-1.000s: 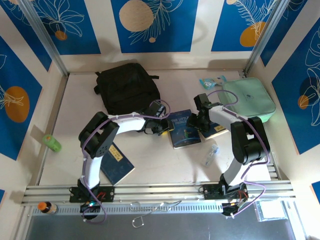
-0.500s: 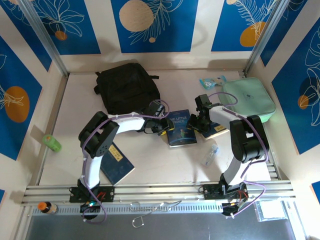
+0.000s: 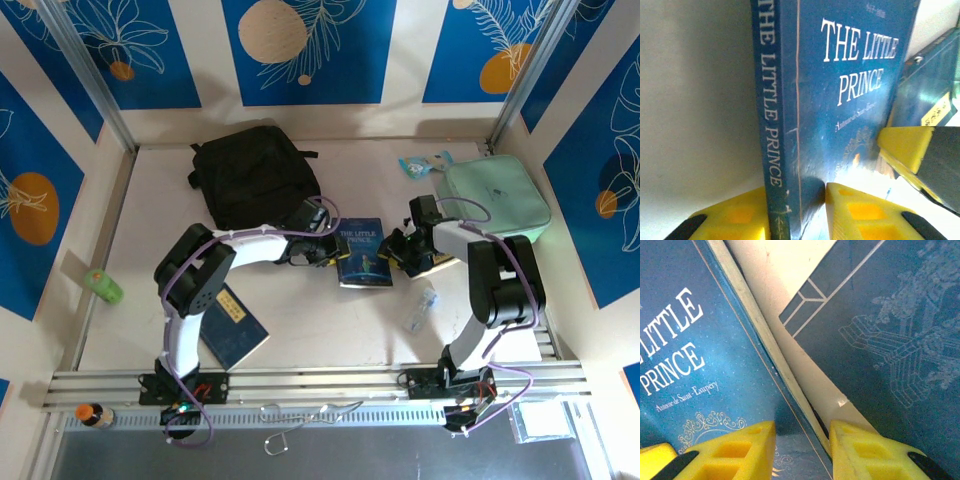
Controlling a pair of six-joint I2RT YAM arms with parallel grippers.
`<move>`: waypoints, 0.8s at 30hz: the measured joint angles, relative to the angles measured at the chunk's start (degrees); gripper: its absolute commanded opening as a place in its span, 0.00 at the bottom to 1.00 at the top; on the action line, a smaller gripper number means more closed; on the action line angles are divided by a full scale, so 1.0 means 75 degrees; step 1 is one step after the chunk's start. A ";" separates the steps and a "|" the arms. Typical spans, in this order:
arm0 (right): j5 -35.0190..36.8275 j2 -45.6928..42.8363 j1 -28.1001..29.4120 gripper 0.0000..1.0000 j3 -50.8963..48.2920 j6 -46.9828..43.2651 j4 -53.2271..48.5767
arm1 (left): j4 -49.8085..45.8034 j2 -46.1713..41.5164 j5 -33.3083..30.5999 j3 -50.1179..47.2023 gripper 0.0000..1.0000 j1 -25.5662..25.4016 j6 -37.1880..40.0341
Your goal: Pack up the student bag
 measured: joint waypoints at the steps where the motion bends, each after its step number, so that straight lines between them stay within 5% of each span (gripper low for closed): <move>1: -0.0111 -0.0029 -0.0032 0.34 -0.0041 0.0003 0.0061 | 0.0090 -0.0003 0.0044 0.0000 0.22 0.0000 -0.0003; 8: -0.0356 -0.0216 -0.0041 0.43 -0.0137 0.0023 0.0181 | 0.0309 -0.0219 0.0181 0.0000 0.00 -0.0003 0.0184; 15: -0.0379 -0.1425 -0.0210 0.65 -0.0289 0.0309 0.0659 | -0.0265 -0.1000 0.0149 0.0017 0.00 0.0192 0.0796; 24: -0.1839 -0.1498 -0.0015 0.81 -0.0437 0.2122 0.3392 | -0.0344 -0.2369 -0.0367 0.0003 0.00 0.1644 0.0743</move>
